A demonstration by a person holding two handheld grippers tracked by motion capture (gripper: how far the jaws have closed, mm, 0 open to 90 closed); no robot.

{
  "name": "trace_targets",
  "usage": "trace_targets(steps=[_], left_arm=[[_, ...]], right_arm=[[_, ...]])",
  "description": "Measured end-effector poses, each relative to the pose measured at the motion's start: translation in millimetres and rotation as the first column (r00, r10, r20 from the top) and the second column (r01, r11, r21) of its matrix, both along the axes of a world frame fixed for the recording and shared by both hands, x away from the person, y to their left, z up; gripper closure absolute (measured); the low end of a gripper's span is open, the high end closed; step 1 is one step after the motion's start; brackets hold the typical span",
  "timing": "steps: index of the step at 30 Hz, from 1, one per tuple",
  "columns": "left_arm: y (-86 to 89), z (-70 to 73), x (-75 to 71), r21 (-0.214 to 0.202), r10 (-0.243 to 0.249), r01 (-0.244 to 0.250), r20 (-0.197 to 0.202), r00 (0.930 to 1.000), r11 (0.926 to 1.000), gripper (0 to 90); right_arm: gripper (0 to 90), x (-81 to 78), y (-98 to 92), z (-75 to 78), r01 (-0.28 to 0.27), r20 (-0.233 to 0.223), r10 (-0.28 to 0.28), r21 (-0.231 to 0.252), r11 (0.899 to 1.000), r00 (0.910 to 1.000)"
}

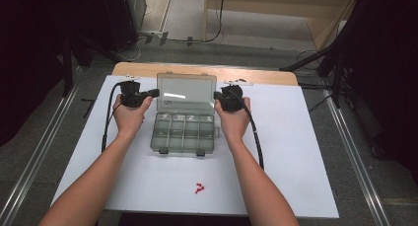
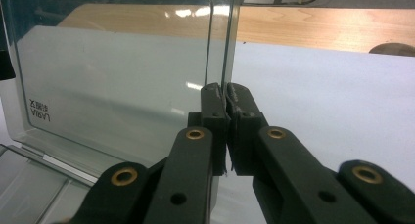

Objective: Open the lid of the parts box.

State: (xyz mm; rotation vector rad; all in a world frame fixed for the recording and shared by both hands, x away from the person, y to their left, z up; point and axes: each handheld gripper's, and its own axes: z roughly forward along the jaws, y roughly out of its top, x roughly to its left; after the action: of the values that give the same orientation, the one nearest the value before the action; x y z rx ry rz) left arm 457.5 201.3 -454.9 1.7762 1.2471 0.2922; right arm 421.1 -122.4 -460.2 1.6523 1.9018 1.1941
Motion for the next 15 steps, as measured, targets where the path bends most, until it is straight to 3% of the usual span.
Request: trace_targets(steps=[4,9,15], left_arm=[[-1.6,-0.3,6.3,0.007,0.003,-0.003,-0.029,0.9996,1.0,85.2],[-0.5,-3.5,11.8,-0.012,0.009,-0.01,-0.067,0.9977,0.9999,85.2],[-1.8,-7.7,17.2,0.016,0.005,-0.004,-0.085,0.9964,0.9999,85.3]], right_arm=[[88.2,5.2,-1.5,-1.8,0.003,-0.031,-0.002,0.012,1.0,0.9995],[88.3,11.2,-5.2,-5.0,-0.006,-0.057,0.009,0.047,0.999,0.9983],[88.4,16.2,-5.1,-9.9,-0.014,-0.074,0.016,0.033,0.999,0.9971]])
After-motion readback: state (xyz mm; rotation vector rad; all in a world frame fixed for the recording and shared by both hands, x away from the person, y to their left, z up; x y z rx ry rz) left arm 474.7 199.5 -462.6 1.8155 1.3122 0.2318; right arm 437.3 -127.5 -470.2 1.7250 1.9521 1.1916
